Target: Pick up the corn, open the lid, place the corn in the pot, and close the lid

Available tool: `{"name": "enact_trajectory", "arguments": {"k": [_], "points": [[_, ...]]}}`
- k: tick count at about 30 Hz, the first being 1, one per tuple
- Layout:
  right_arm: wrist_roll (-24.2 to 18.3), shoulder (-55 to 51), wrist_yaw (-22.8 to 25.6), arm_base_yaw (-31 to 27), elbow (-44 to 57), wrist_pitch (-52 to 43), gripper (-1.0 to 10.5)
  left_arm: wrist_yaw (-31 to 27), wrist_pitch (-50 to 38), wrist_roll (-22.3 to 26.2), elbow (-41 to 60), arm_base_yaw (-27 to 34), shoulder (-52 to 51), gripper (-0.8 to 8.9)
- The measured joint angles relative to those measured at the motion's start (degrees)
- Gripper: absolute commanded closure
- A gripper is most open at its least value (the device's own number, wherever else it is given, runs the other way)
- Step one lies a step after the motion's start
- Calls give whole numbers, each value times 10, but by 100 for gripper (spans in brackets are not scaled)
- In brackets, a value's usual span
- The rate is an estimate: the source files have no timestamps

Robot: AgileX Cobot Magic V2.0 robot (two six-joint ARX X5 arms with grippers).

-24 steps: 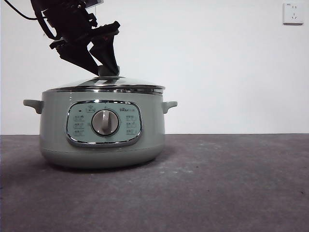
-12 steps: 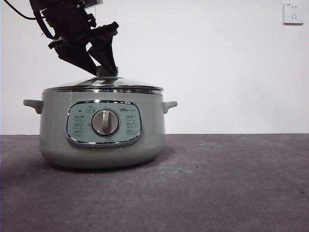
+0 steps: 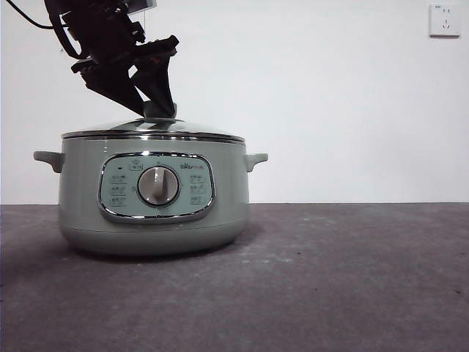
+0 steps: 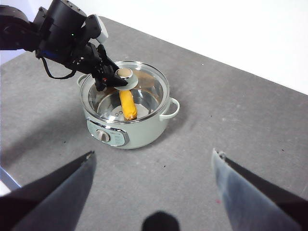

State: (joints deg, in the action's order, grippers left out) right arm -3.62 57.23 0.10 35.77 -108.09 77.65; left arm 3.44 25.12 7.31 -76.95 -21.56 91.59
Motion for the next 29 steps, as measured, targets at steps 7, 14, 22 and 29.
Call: {"name": "enact_trajectory", "arguments": {"k": [7,14,22,29], "points": [[0,0,0,0,0,0,539,15,1,1,0,1,0,784],[0,0,0,0,0,0,539,23,1,-1,0,3,0,279],[0,0,0,0,0,0,539,30,21,-9,0,8,-24,279],[0,0,0,0,0,0,539,63,103,-9,-1,8,-110,282]]}}
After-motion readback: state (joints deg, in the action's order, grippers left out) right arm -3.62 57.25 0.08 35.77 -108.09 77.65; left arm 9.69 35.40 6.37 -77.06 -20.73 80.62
